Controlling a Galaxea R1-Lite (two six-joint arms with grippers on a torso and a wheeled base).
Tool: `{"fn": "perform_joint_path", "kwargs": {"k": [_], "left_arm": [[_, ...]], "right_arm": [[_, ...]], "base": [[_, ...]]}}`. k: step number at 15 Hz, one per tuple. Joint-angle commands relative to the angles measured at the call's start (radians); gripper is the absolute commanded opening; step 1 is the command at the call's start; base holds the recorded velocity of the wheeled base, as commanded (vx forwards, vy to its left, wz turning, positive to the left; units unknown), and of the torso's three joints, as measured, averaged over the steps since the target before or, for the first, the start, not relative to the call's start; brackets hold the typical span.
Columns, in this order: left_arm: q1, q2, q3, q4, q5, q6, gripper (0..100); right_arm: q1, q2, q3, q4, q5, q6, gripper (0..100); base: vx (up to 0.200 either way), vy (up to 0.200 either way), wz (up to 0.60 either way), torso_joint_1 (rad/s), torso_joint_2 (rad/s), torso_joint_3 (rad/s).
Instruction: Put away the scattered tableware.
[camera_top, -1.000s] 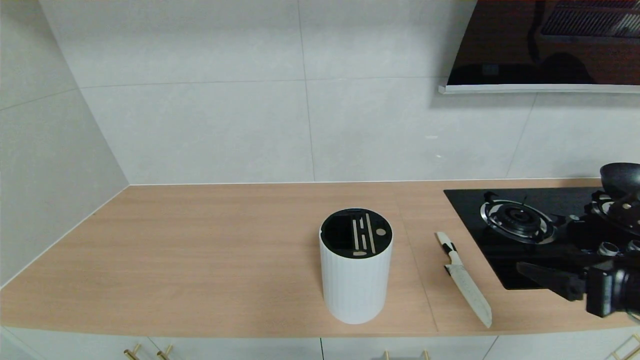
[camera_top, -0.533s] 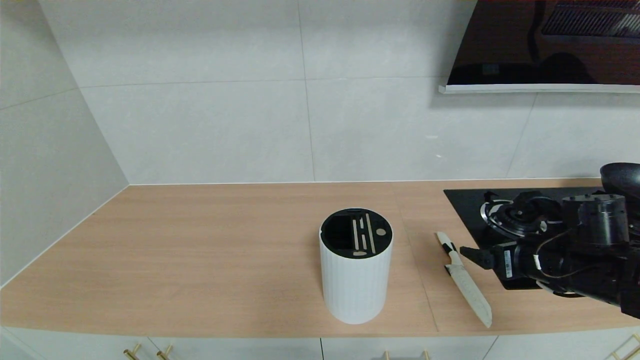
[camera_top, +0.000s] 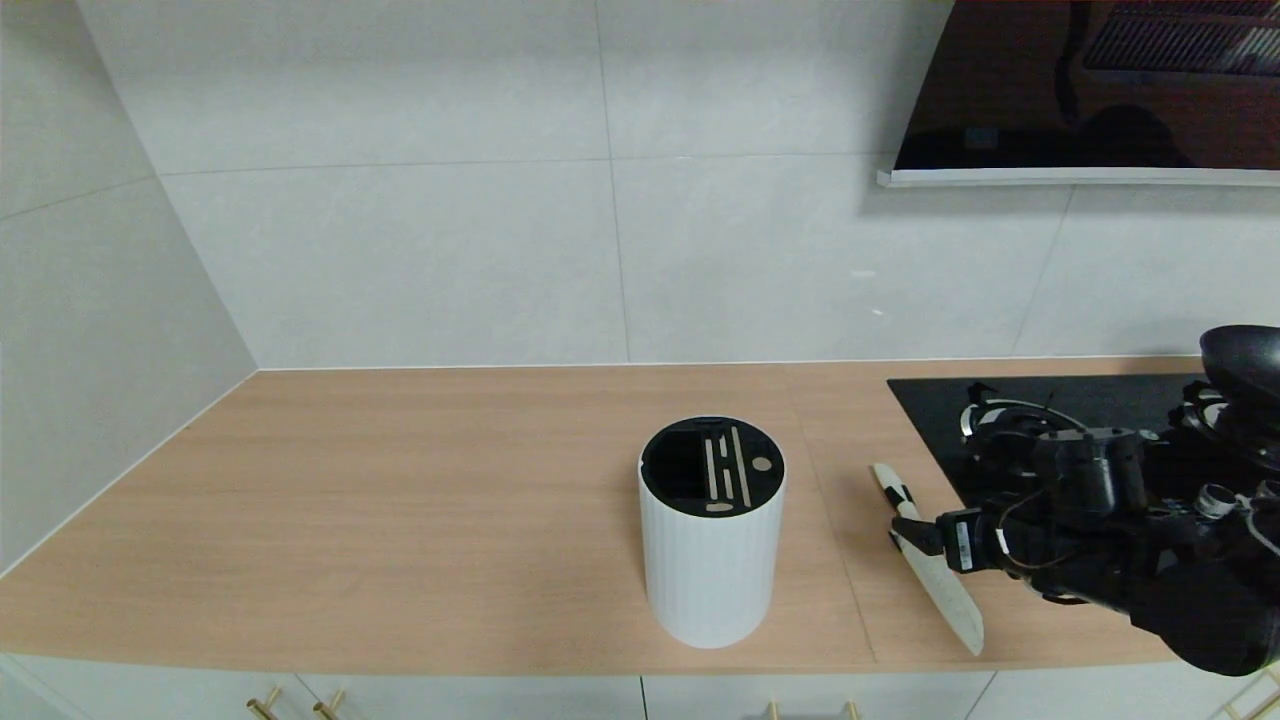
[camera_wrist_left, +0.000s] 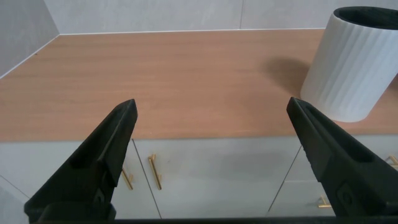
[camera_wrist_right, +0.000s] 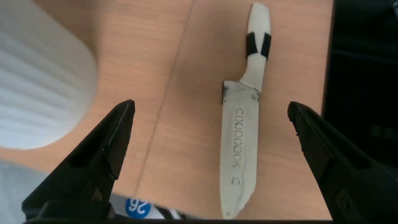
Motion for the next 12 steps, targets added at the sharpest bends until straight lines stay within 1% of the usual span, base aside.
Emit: {"fn": "perform_joint_path", "kwargs": {"k": [1, 3, 8, 10, 11, 12], "left_arm": [[0.000, 0.001, 0.000, 0.000, 0.000, 0.000, 100], [-0.001, 0.001, 0.001, 0.000, 0.000, 0.000, 100], [0.000, 0.001, 0.000, 0.000, 0.000, 0.000, 100], [0.000, 0.001, 0.000, 0.000, 0.000, 0.000, 100], [0.000, 0.001, 0.000, 0.000, 0.000, 0.000, 100], [0.000, 0.001, 0.000, 0.000, 0.000, 0.000, 100]], "right_arm": [[0.001, 0.147, -0.002, -0.071, -0.041, -0.001, 100], [0.001, 0.205, -0.013, -0.150, -0.055, 0.001, 100], [-0.001, 0.320, -0.070, -0.173, -0.122, 0.007, 100], [-0.002, 0.354, -0.085, -0.206, -0.142, 0.005, 100], [-0.014, 0.375, -0.088, -0.248, -0.156, 0.004, 100], [-0.016, 0.381, -0.097, -0.251, -0.158, 0.004, 100]], "base": [[0.000, 0.000, 0.00, 0.000, 0.00, 0.000], [0.000, 0.000, 0.00, 0.000, 0.00, 0.000], [0.000, 0.000, 0.00, 0.000, 0.00, 0.000], [0.000, 0.000, 0.00, 0.000, 0.00, 0.000], [0.000, 0.000, 0.00, 0.000, 0.00, 0.000], [0.000, 0.000, 0.00, 0.000, 0.00, 0.000]]}}
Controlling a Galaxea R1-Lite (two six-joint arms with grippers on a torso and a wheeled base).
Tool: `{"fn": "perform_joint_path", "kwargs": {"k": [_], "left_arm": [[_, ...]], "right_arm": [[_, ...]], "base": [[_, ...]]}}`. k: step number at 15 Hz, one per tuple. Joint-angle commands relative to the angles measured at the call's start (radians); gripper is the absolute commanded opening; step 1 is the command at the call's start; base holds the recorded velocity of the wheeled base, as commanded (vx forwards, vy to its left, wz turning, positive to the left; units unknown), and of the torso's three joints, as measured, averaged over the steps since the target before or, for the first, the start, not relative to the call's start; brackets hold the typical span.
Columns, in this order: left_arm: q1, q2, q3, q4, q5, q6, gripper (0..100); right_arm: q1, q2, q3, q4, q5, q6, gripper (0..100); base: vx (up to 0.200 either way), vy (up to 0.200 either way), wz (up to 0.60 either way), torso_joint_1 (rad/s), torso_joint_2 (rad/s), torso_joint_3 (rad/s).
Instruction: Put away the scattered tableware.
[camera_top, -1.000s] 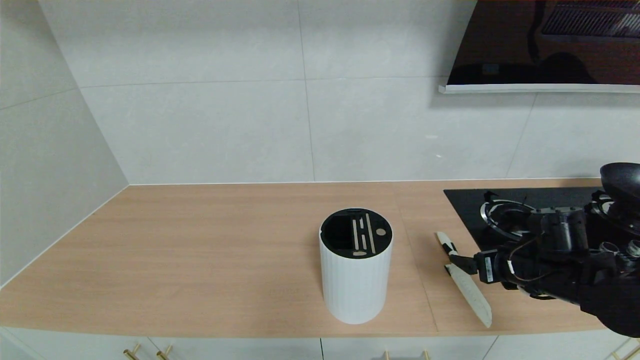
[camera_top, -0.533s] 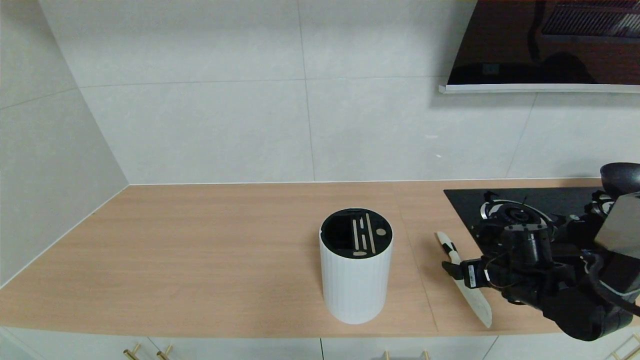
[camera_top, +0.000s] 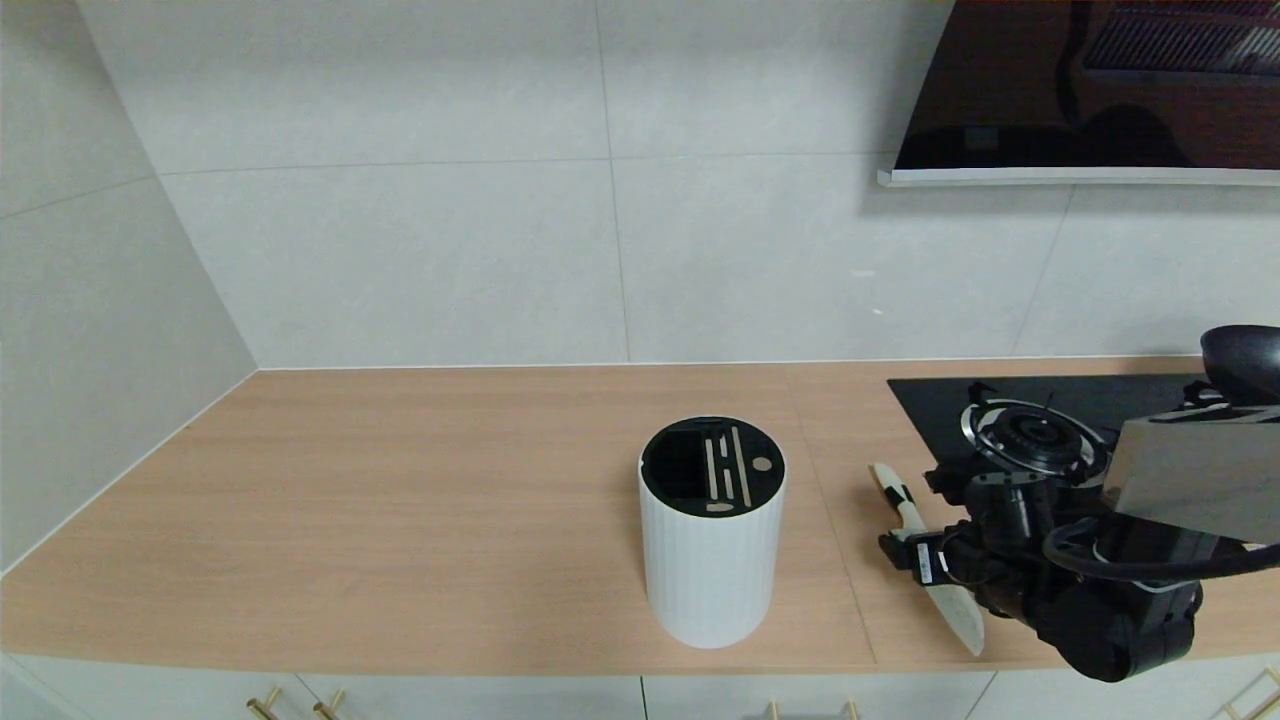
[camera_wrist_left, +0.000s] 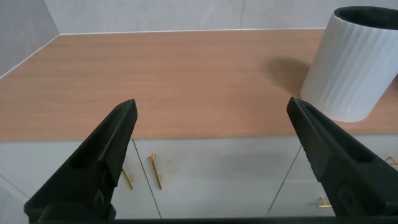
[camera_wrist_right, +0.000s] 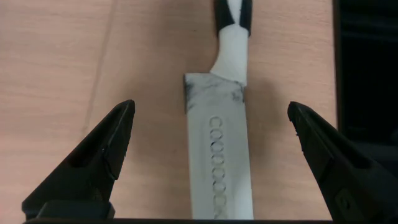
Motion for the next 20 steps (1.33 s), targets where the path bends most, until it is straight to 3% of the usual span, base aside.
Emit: {"fn": "perform_joint_path", "kwargs": {"k": [1, 11, 12, 20], "left_arm": [[0.001, 0.001, 0.000, 0.000, 0.000, 0.000, 100], [-0.001, 0.001, 0.001, 0.000, 0.000, 0.000, 100], [0.001, 0.001, 0.000, 0.000, 0.000, 0.000, 100], [0.001, 0.001, 0.001, 0.000, 0.000, 0.000, 100]], "right_arm": [[-0.005, 0.035, -0.014, -0.003, -0.002, 0.000, 100], [-0.011, 0.069, -0.043, -0.006, -0.010, 0.001, 100], [-0.011, 0.070, -0.043, -0.006, -0.010, 0.001, 0], [-0.011, 0.069, -0.045, -0.006, -0.011, 0.001, 0]], "base": [[0.000, 0.000, 0.00, 0.000, 0.00, 0.000], [0.000, 0.000, 0.00, 0.000, 0.00, 0.000], [0.000, 0.000, 0.00, 0.000, 0.00, 0.000], [0.000, 0.000, 0.00, 0.000, 0.00, 0.000]]}}
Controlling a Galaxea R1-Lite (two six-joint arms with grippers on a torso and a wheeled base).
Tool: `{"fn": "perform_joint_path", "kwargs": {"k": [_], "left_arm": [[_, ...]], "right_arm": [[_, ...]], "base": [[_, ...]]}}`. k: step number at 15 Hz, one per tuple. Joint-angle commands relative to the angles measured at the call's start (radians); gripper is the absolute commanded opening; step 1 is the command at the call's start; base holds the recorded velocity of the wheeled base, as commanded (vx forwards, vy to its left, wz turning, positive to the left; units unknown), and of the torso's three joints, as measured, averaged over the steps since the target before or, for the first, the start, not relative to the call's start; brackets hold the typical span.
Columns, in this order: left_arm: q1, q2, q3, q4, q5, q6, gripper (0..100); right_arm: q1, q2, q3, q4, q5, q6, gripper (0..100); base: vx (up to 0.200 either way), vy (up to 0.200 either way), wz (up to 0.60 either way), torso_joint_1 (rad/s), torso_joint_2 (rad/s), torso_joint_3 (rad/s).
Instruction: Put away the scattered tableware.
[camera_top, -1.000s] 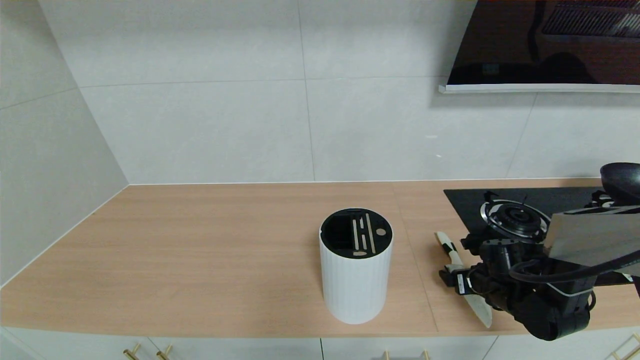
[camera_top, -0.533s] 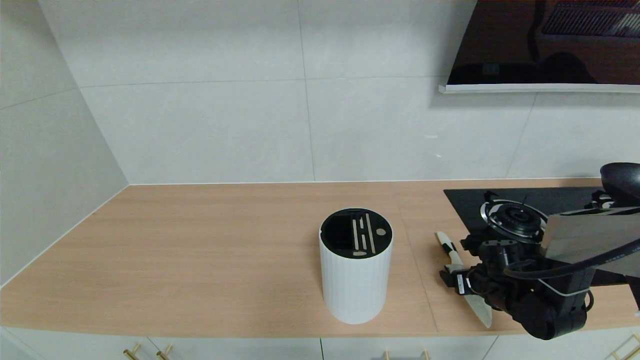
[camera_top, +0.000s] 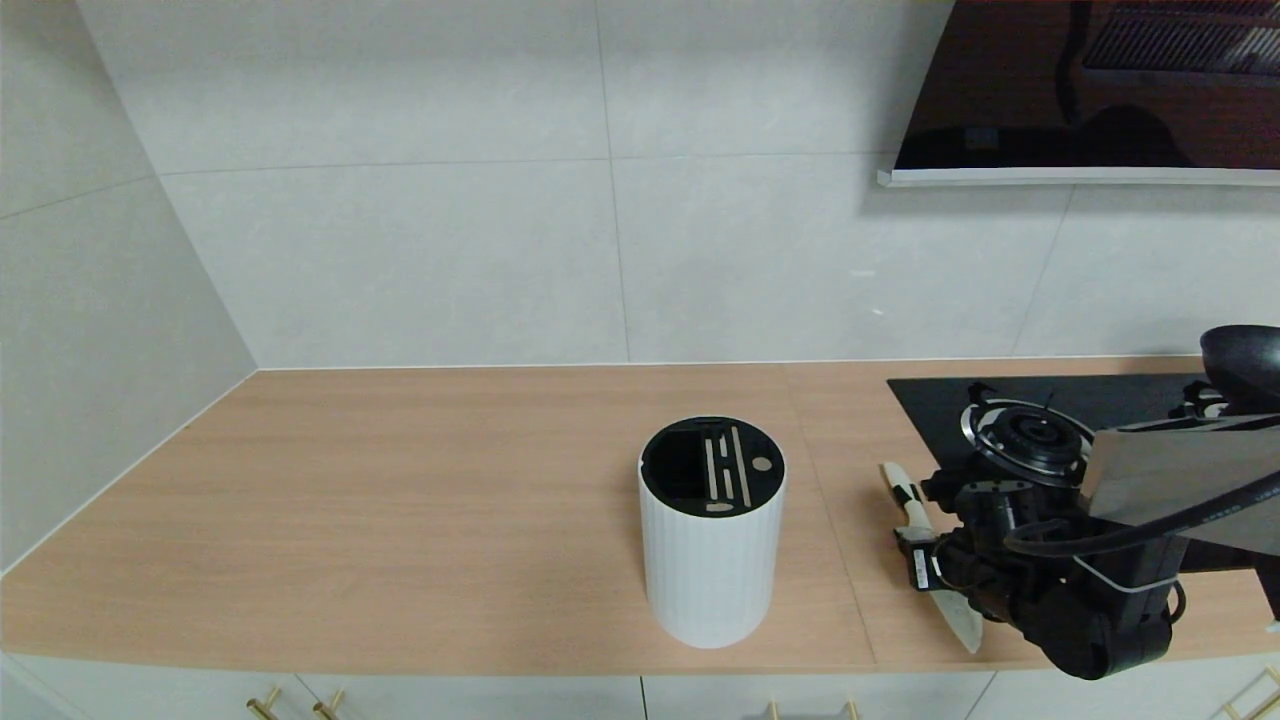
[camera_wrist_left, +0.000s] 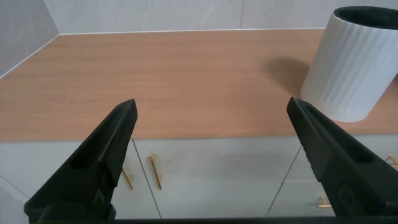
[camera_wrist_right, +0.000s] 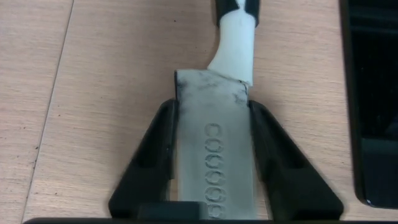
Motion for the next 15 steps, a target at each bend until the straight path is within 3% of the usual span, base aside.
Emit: {"fn": "perform_joint_path", "kwargs": {"k": [1, 9, 15], "left_arm": [[0.001, 0.001, 0.000, 0.000, 0.000, 0.000, 100], [0.001, 0.001, 0.000, 0.000, 0.000, 0.002, 100], [0.001, 0.001, 0.000, 0.000, 0.000, 0.006, 100]], "right_arm": [[0.001, -0.006, 0.000, -0.002, -0.001, 0.000, 0], [0.011, -0.232, 0.055, -0.010, -0.009, 0.018, 0], [0.089, -0.465, 0.103, 0.079, -0.007, 0.038, 0]], "base": [[0.000, 0.000, 0.00, 0.000, 0.00, 0.000], [0.000, 0.000, 0.00, 0.000, 0.00, 0.000], [0.000, 0.000, 0.00, 0.000, 0.00, 0.000]]}}
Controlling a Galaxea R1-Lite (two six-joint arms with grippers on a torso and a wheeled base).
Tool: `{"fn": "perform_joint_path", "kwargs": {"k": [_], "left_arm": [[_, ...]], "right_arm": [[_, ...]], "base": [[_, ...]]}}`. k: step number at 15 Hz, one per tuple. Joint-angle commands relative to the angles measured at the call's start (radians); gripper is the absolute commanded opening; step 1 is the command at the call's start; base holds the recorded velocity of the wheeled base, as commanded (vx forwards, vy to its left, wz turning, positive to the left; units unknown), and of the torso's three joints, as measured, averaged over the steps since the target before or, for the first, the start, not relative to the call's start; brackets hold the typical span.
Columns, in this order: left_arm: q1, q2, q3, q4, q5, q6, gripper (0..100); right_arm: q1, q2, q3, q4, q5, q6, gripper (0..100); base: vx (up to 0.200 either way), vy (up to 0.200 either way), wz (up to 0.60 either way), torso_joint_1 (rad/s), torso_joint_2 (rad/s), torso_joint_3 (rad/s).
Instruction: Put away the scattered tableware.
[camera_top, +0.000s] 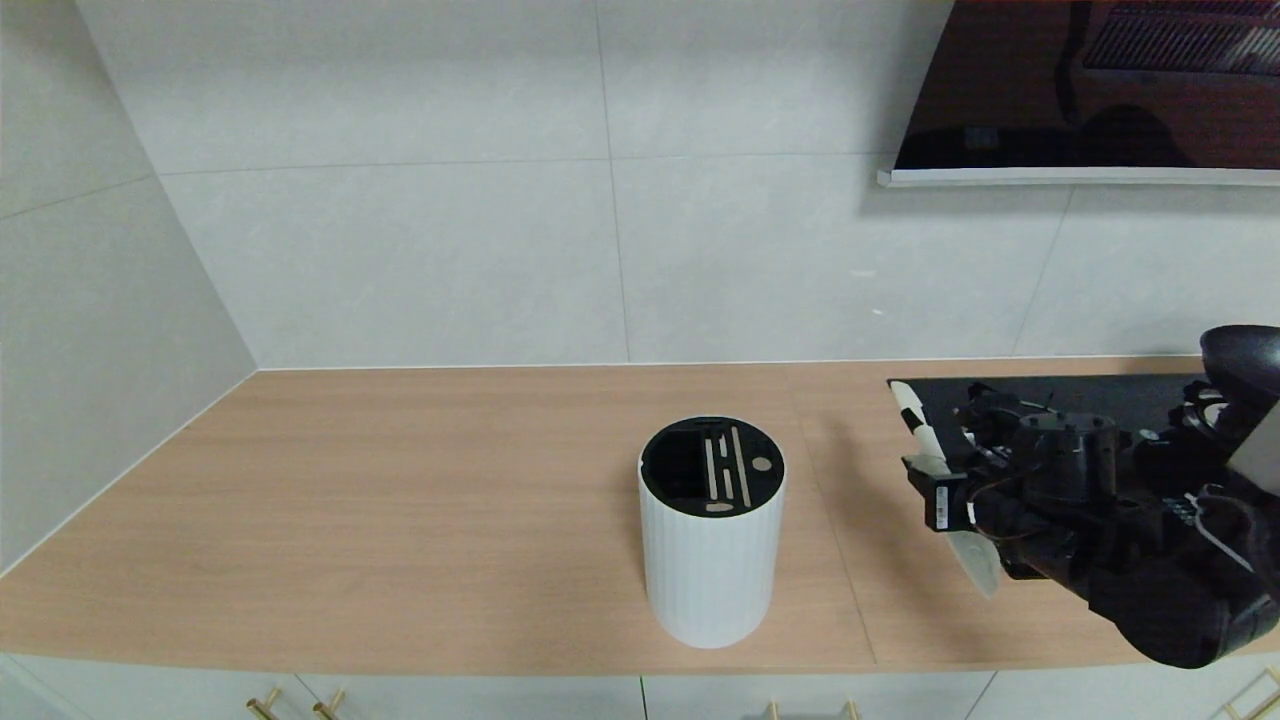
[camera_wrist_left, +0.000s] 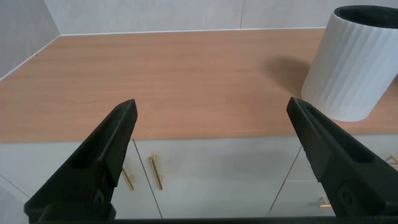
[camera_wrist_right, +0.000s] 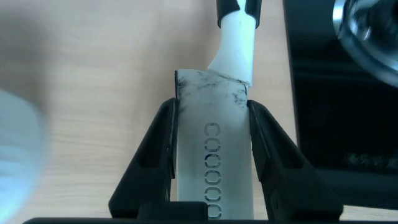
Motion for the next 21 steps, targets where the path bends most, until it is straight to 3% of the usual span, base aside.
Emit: {"fn": "perform_joint_path", "kwargs": {"k": [1, 4, 7, 9, 11, 13, 14, 15, 17, 21], "left_arm": [[0.000, 0.000, 0.000, 0.000, 0.000, -0.001, 100], [0.000, 0.000, -0.001, -0.011, 0.003, 0.000, 100], [-0.001, 0.002, -0.096, -0.023, -0.018, -0.021, 100], [-0.012, 0.036, -0.152, 0.037, -0.089, -0.026, 100], [-0.063, 0.165, -0.227, 0.063, -0.149, -0.072, 100], [-0.106, 0.347, -0.331, 0.060, -0.156, -0.144, 100], [-0.106, 0.347, -0.331, 0.060, -0.156, -0.144, 100], [-0.146, 0.531, -0.442, 0.046, -0.198, -0.202, 100], [-0.149, 0.691, -0.517, -0.025, -0.252, -0.225, 100], [-0.149, 1.016, -0.587, -0.276, -0.307, -0.227, 100]], "right_arm": [[0.034, -0.106, 0.019, 0.003, 0.001, 0.004, 0], [0.043, -0.117, 0.032, -0.003, 0.007, 0.004, 0], [0.045, -0.137, 0.034, -0.005, 0.009, 0.004, 0], [0.055, -0.163, 0.032, 0.002, 0.007, 0.004, 0], [0.063, -0.195, 0.032, 0.005, 0.007, 0.004, 0], [0.069, -0.230, 0.019, 0.049, 0.007, 0.004, 0], [0.069, -0.230, 0.019, 0.049, 0.007, 0.004, 0], [0.077, -0.253, -0.041, 0.129, 0.007, 0.004, 0], [0.086, -0.269, -0.113, 0.210, 0.012, 0.004, 0], [0.138, -0.272, -0.279, 0.364, 0.021, 0.004, 0]], "base": [[0.000, 0.000, 0.00, 0.000, 0.00, 0.000], [0.000, 0.000, 0.00, 0.000, 0.00, 0.000], [0.000, 0.000, 0.00, 0.000, 0.00, 0.000], [0.000, 0.000, 0.00, 0.000, 0.00, 0.000], [0.000, 0.000, 0.00, 0.000, 0.00, 0.000], [0.000, 0.000, 0.00, 0.000, 0.00, 0.000], [0.000, 0.000, 0.00, 0.000, 0.00, 0.000], [0.000, 0.000, 0.00, 0.000, 0.00, 0.000], [0.000, 0.000, 0.00, 0.000, 0.00, 0.000], [0.000, 0.000, 0.00, 0.000, 0.00, 0.000]]}}
